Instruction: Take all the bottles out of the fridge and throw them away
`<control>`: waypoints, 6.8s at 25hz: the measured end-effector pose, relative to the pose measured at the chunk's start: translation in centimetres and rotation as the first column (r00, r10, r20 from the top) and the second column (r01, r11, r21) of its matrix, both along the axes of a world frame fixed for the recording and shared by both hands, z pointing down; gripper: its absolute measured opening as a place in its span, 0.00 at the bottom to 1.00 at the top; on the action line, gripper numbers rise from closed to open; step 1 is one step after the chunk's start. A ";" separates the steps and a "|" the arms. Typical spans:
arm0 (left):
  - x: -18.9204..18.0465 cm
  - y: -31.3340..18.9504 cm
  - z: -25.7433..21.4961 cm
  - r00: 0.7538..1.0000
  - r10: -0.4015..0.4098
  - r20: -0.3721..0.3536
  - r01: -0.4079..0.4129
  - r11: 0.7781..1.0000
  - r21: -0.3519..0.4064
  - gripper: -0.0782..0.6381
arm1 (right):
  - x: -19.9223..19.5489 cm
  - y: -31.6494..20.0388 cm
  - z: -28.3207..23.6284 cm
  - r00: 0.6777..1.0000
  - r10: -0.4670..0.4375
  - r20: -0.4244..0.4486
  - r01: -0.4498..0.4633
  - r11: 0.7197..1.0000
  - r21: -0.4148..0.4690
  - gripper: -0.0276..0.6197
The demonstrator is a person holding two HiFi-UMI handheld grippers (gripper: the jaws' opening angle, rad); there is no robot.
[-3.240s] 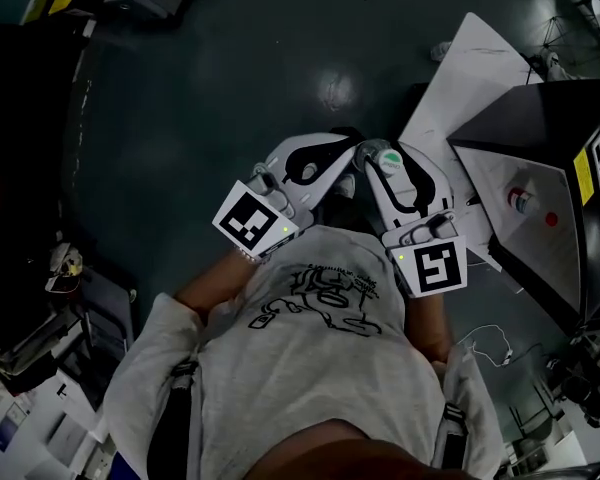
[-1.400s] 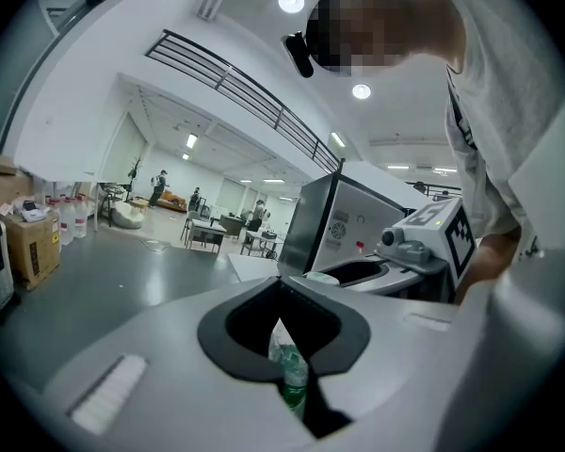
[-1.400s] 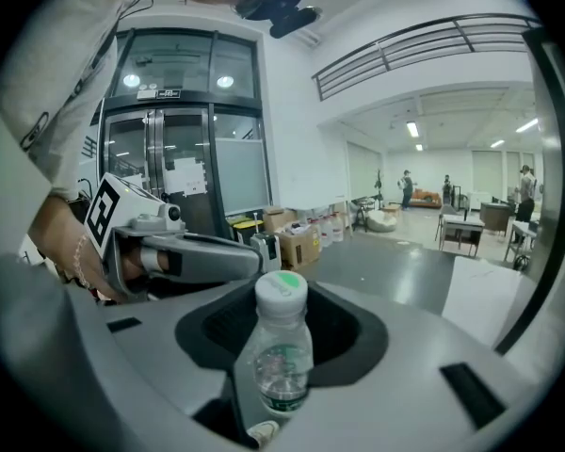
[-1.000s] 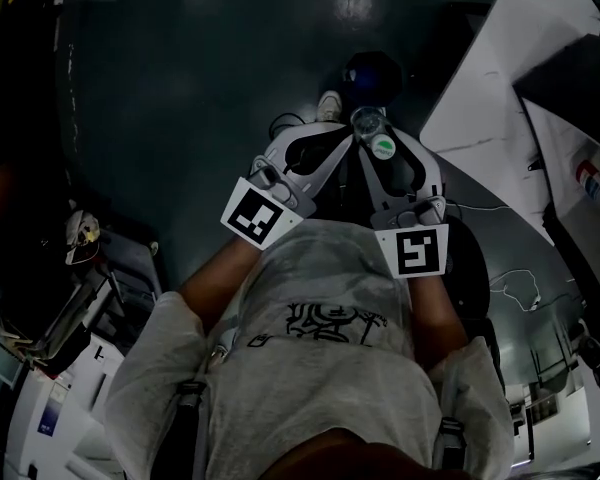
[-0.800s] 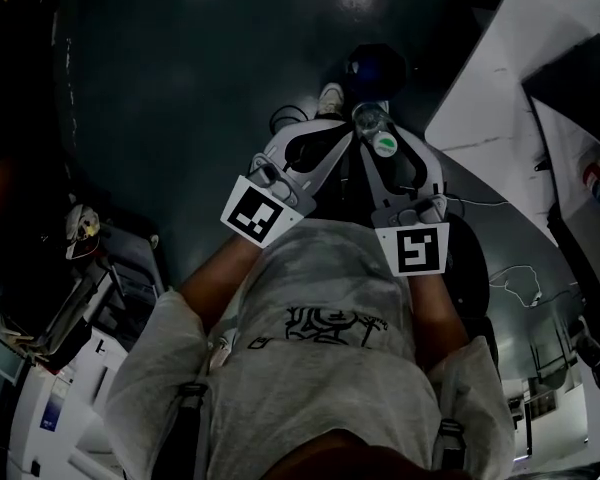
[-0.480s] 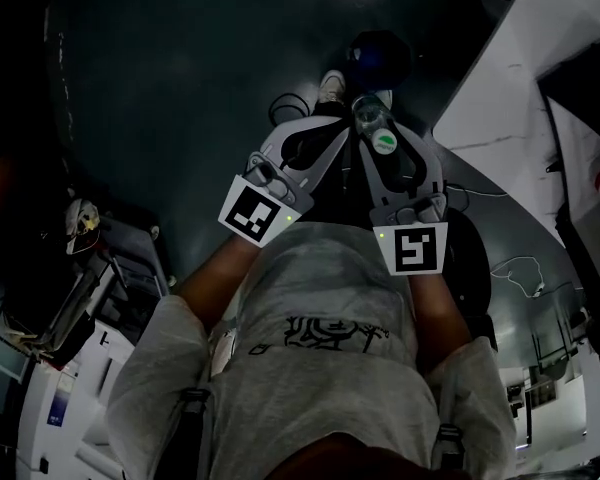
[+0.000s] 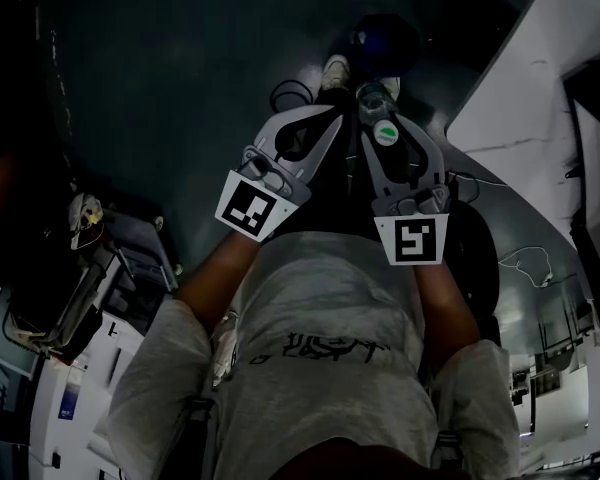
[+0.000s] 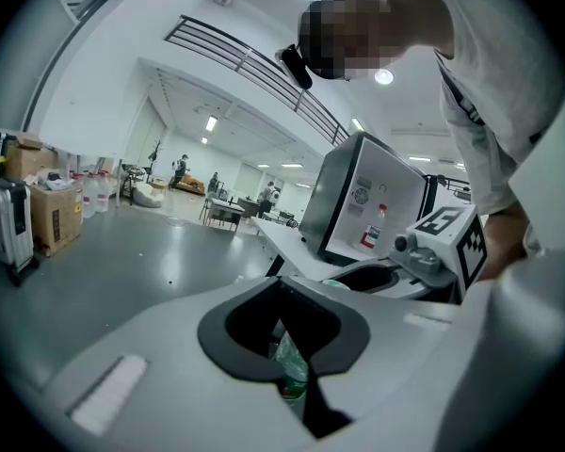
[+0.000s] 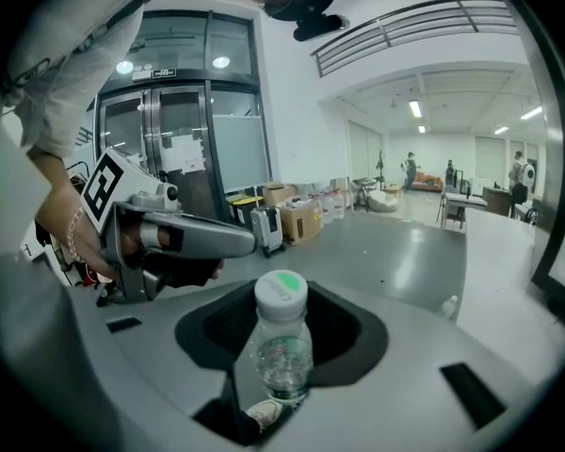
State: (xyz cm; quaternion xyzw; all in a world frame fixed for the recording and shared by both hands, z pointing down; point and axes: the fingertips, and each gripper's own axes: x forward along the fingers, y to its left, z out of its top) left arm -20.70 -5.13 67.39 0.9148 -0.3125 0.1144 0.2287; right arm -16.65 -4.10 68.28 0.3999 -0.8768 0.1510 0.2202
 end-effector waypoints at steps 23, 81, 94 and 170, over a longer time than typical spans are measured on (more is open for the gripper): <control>1.6 0.1 7.2 0.999 0.037 0.013 -0.037 0.999 0.014 0.12 | 0.9 0.5 9.9 0.998 0.017 -0.068 -0.020 0.998 -0.051 0.29; 5.0 -0.9 11.7 1.000 0.007 -0.008 -0.007 1.000 -0.002 0.12 | 3.1 -2.2 12.8 0.992 0.114 -0.056 -0.111 0.993 0.050 0.23; 4.4 -3.5 1.7 0.997 -0.042 -0.064 0.046 0.997 0.058 0.12 | 3.4 -4.1 2.2 0.985 0.169 0.041 -0.171 0.983 0.067 0.17; 13.5 -1.1 -36.4 0.917 0.321 -0.235 -0.224 0.905 0.363 0.12 | 11.5 -2.2 -37.4 0.944 0.315 0.103 -0.331 0.906 0.263 0.06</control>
